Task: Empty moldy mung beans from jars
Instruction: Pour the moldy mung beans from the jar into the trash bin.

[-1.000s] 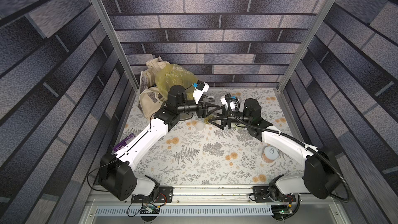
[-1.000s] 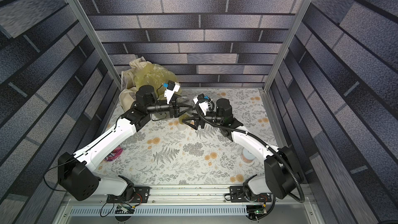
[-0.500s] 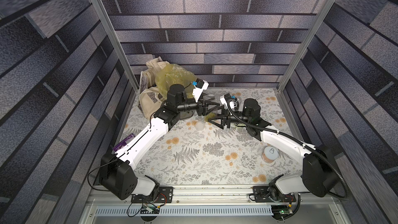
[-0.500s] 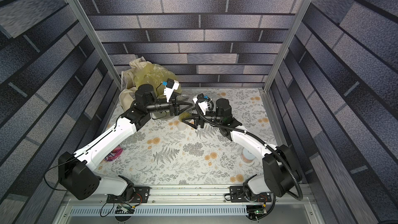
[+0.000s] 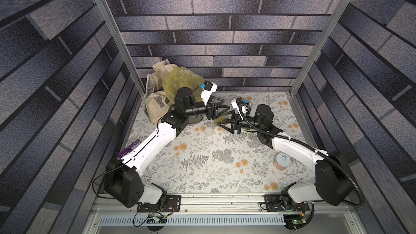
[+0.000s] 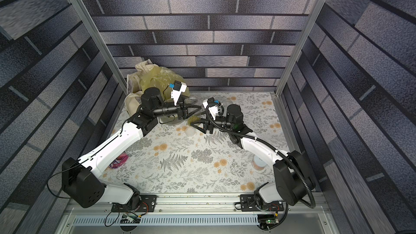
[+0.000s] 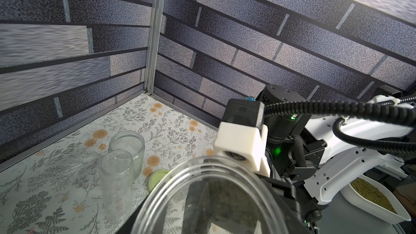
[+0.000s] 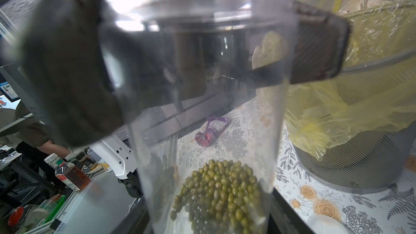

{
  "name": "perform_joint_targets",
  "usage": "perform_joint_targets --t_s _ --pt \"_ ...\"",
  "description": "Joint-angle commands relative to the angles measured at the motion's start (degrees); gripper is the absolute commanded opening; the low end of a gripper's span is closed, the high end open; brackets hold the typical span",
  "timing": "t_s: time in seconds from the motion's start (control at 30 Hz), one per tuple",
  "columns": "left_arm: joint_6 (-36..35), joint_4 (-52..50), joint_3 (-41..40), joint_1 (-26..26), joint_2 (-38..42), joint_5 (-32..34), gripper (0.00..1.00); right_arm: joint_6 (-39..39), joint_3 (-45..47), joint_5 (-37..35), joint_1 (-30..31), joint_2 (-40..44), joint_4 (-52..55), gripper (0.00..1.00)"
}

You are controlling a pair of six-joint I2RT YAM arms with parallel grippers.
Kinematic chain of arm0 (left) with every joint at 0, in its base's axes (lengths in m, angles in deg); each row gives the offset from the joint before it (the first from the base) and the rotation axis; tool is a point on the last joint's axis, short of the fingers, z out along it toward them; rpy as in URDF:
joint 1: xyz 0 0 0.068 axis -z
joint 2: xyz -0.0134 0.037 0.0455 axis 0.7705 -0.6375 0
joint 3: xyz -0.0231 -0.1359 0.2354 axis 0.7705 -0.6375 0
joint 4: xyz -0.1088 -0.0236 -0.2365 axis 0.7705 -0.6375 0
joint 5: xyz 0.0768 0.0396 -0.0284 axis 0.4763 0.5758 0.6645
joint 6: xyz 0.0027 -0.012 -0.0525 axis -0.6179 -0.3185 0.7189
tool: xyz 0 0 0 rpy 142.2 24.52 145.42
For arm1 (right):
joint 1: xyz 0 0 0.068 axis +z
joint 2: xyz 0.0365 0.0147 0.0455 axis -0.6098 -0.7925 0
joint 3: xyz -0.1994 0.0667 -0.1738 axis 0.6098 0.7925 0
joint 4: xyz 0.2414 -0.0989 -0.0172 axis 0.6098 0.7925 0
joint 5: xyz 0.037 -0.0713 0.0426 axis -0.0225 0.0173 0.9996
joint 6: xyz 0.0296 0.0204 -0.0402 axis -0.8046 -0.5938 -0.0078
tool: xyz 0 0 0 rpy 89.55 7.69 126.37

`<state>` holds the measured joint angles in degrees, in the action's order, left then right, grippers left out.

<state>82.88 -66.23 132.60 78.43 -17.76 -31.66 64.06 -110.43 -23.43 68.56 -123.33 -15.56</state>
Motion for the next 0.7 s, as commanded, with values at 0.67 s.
perform_joint_targets --t_s 0.67 --pt "0.74 0.51 2.25 0.0 0.24 -2.78 0.57 -4.74 2.63 -1.67 -1.66 0.15 -7.17 0.9"
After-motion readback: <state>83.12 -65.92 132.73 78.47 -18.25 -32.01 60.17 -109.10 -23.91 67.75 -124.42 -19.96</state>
